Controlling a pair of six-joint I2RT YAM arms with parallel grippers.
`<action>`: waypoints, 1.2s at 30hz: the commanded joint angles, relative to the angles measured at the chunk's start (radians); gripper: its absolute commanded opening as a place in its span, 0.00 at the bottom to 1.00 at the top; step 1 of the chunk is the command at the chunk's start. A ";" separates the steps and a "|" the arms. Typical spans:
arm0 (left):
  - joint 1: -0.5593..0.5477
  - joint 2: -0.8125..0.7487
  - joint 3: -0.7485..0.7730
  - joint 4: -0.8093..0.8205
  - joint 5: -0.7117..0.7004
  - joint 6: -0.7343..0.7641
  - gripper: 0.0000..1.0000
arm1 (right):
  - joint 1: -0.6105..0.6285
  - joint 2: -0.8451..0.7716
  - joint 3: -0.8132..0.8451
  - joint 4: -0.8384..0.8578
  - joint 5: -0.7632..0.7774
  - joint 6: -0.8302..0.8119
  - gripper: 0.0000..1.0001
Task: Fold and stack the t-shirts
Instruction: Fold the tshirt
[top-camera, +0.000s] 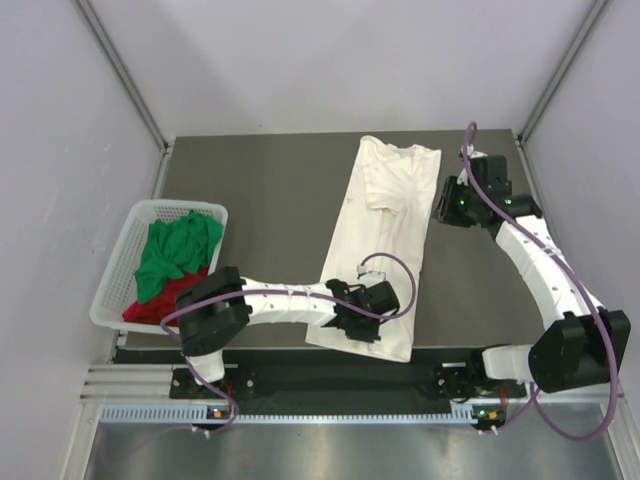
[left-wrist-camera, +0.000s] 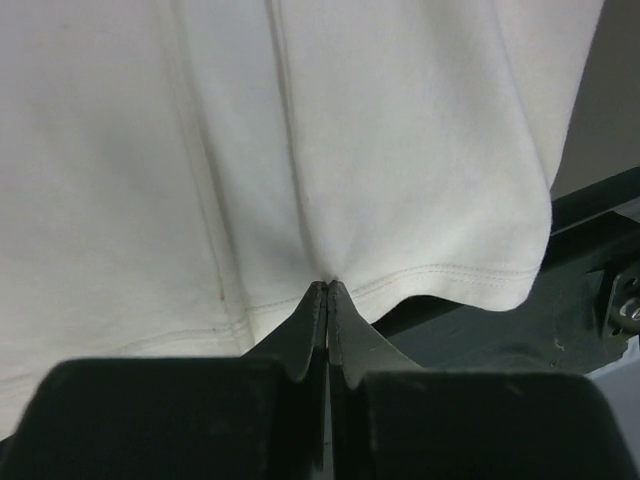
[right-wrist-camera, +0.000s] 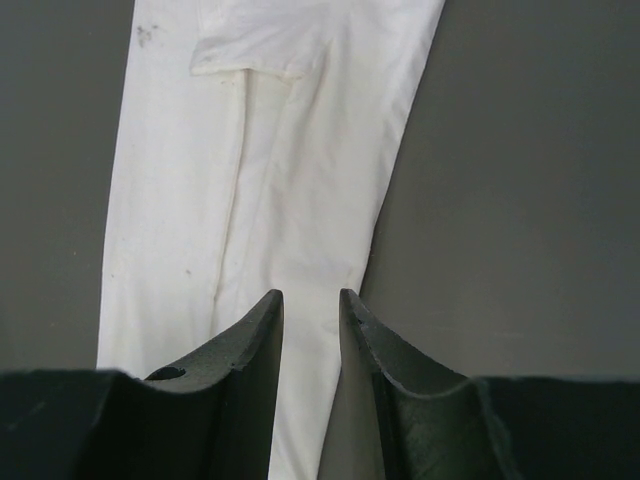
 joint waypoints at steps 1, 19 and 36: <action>-0.005 -0.040 0.055 -0.116 -0.062 -0.018 0.00 | -0.019 -0.025 -0.015 0.027 0.005 0.003 0.30; -0.008 0.007 0.036 -0.191 -0.084 -0.041 0.00 | -0.040 0.062 -0.058 0.102 -0.011 0.045 0.34; -0.007 -0.003 0.014 -0.167 -0.059 -0.042 0.00 | -0.226 0.532 0.193 0.409 -0.300 0.007 0.35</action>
